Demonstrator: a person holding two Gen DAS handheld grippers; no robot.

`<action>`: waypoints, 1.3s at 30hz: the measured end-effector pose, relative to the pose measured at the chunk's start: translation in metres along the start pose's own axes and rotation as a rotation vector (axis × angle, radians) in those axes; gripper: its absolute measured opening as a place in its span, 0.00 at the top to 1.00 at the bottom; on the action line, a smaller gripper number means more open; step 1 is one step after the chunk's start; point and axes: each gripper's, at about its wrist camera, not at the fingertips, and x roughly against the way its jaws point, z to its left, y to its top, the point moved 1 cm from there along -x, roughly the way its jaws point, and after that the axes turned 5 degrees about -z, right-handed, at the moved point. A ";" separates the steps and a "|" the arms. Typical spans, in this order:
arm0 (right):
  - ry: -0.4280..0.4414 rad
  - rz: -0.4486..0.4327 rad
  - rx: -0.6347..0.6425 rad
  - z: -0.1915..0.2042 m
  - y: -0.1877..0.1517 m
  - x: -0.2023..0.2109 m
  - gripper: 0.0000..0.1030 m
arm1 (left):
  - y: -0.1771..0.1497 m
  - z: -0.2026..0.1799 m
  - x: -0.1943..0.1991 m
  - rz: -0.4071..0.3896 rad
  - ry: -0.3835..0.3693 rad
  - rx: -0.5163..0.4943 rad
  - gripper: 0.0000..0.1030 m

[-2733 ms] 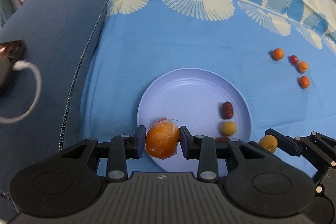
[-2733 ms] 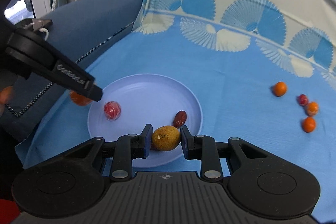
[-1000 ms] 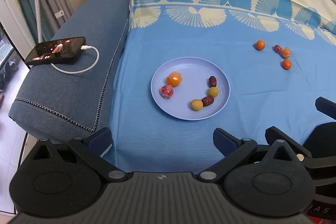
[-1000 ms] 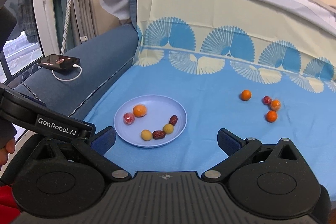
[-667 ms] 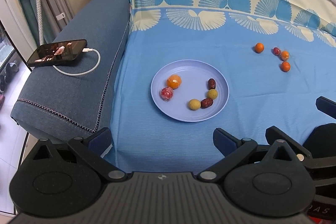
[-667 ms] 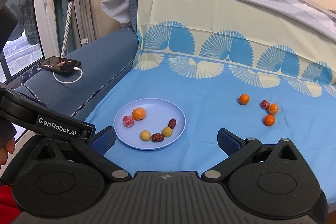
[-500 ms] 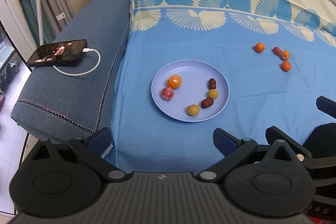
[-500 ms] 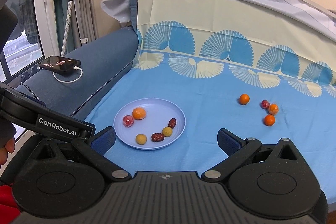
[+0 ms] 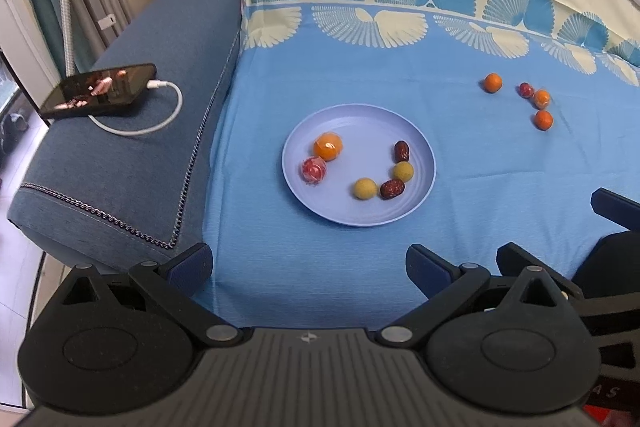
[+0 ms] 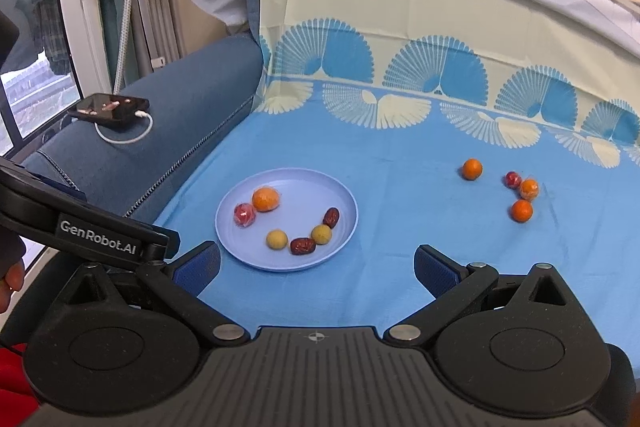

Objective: Organize fruits
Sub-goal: 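Lift both tools and move them back toward the remaining fruits, then grasp a mandarin with the left tool while the right tool grasps a wrapped orange fruit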

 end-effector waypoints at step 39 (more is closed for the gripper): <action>-0.361 0.268 -0.244 -0.371 0.015 -0.301 0.01 | 0.207 -0.294 -0.327 0.072 -0.283 -0.355 0.00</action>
